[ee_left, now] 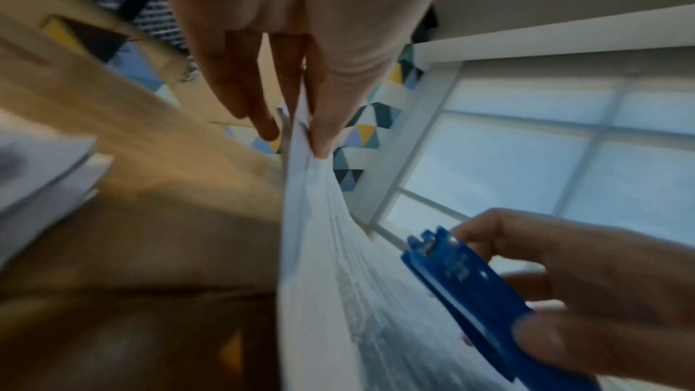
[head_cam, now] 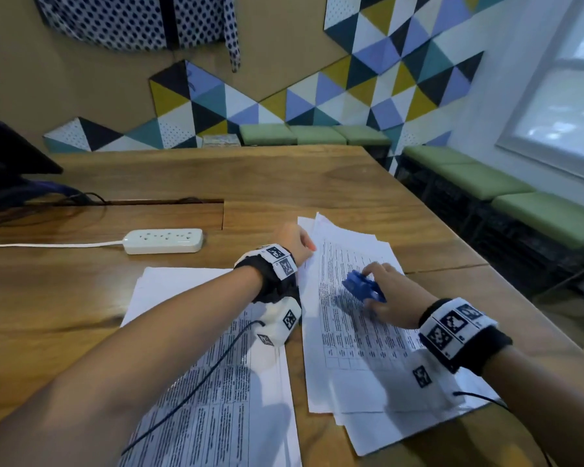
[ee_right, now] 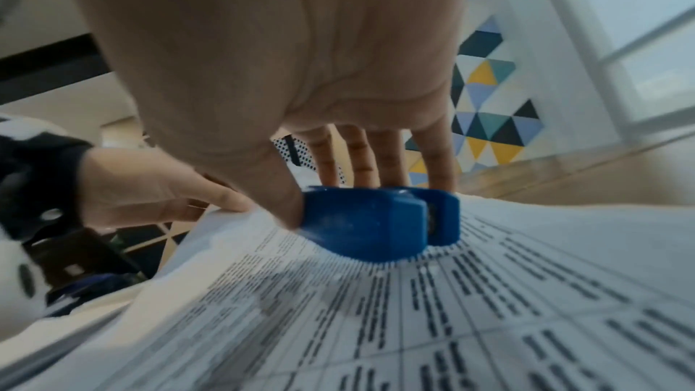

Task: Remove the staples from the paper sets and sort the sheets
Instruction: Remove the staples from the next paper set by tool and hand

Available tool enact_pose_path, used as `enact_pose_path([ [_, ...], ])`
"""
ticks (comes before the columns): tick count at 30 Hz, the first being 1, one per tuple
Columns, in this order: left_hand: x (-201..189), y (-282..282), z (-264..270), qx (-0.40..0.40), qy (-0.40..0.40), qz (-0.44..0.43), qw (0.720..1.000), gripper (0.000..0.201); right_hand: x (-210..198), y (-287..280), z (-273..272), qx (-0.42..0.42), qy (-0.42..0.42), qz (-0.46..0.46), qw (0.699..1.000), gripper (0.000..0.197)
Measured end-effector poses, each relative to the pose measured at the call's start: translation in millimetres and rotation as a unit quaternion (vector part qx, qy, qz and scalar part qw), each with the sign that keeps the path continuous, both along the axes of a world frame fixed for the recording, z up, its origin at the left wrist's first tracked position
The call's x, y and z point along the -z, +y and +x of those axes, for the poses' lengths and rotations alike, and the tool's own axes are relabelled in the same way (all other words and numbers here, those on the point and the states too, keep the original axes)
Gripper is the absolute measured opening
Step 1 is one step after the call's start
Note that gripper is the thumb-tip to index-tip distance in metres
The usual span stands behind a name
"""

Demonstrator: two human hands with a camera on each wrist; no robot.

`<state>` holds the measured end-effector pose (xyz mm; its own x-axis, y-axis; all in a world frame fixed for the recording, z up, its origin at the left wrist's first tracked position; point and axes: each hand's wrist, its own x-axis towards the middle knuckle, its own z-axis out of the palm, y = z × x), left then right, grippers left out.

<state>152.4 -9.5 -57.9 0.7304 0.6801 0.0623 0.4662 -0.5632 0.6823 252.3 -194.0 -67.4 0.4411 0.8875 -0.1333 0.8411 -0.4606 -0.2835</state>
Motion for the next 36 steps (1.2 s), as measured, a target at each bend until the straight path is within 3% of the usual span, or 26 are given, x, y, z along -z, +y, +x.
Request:
enact_pose_path([
  [3,-16,-7,-7,0.008,-0.051,0.028,0.998,0.012,-4,-3,5,0.037,0.058,0.07,0.995,0.043],
  [5,-28,-14,-14,0.021,-0.095,0.028,0.995,0.026,-9,-4,3,0.093,0.172,0.135,0.971,0.037],
  [7,-42,-21,-26,0.028,-0.124,0.023,0.992,0.046,-13,-6,-2,0.149,0.342,0.214,0.903,0.031],
  [9,-54,-26,-43,0.036,-0.112,0.012,0.993,0.06,-14,-10,-5,0.192,0.465,0.278,0.818,0.049],
  [10,-59,-29,-53,0.041,-0.09,0.005,0.995,0.063,-15,-12,-9,0.216,0.501,0.29,0.786,0.049],
  [12,-62,-31,-74,0.048,-0.049,-0.037,0.997,0.059,-19,-13,-18,0.225,0.534,0.281,0.765,0.033],
  [13,-61,-33,-87,0.045,-0.031,-0.066,0.996,0.055,-20,-13,-25,0.208,0.532,0.268,0.776,0.023],
  [15,-55,-35,-112,0.032,0.005,-0.098,0.995,0.044,-23,-11,-41,0.146,0.482,0.234,0.832,0.01],
  [18,-40,-36,-152,0.011,0.038,-0.122,0.992,0.026,-22,-7,-69,0.049,0.365,0.189,0.91,0.007],
  [21,-24,-41,-190,0.018,0.055,-0.188,0.98,0.01,-20,-3,-95,-0.043,0.281,0.136,0.949,0.016],
  [23,-13,-47,-213,0.029,0.078,-0.212,0.974,0.01,-14,0,-110,-0.117,0.178,0.113,0.971,0.018],
  [25,-6,-52,-232,0.048,0.111,-0.227,0.966,0.01,-8,2,-123,-0.164,0.102,0.093,0.977,0.014],
  [27,-5,-55,-244,0.081,0.169,-0.205,0.961,0.011,0,5,-133,-0.19,0.083,0.077,0.975,0.017],
  [32,-12,-45,-242,0.092,0.206,0.024,0.974,0.015,7,17,-141,-0.215,0.023,0.071,0.974,0.022],
  [34,-6,-39,-235,0.082,0.219,0.077,0.969,0.033,7,22,-139,-0.215,0.01,0.057,0.975,0.021],
  [36,7,-32,-231,0.112,0.243,0.078,0.96,0.058,6,24,-139,-0.217,0.0,0.041,0.975,0.021],
])
